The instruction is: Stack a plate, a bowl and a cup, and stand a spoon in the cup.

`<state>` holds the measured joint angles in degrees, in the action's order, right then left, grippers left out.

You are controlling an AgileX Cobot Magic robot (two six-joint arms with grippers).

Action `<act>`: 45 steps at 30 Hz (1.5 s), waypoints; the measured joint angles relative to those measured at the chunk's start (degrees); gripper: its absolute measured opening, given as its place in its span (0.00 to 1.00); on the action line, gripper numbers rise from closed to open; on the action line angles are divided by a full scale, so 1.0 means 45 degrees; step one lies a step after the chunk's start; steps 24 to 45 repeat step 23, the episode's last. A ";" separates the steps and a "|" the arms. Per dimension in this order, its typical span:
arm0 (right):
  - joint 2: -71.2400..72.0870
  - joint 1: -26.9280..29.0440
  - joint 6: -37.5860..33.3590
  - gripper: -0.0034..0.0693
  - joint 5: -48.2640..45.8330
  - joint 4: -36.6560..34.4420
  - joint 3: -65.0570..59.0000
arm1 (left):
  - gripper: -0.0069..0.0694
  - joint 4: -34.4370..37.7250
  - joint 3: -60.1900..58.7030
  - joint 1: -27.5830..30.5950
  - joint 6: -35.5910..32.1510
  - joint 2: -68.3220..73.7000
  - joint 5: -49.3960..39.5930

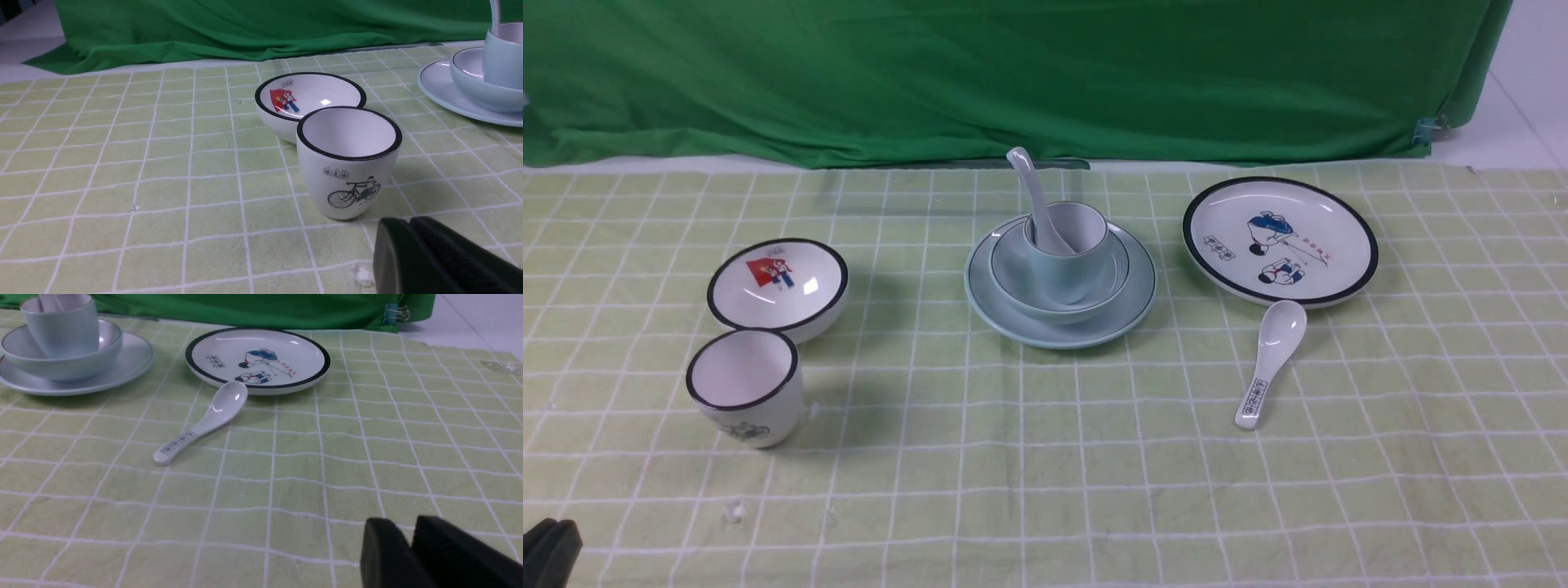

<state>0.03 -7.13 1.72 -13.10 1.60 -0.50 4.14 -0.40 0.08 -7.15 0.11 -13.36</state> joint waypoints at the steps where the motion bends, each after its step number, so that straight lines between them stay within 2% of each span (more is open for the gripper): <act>1: 0.0000 0.0000 0.0000 0.25 0.0000 0.0000 0.0000 | 0.05 0.0000 0.0000 0.0000 0.0000 0.0000 0.0000; 23: 0.0000 0.0000 0.0000 0.30 -0.0025 0.0000 0.0000 | 0.05 0.0000 0.0000 0.0000 -0.0034 0.0000 0.0000; 45: 0.0000 0.0000 0.0000 0.30 -0.0025 0.0000 0.0000 | 0.05 0.0000 0.0000 0.0000 -0.0034 0.0000 0.0000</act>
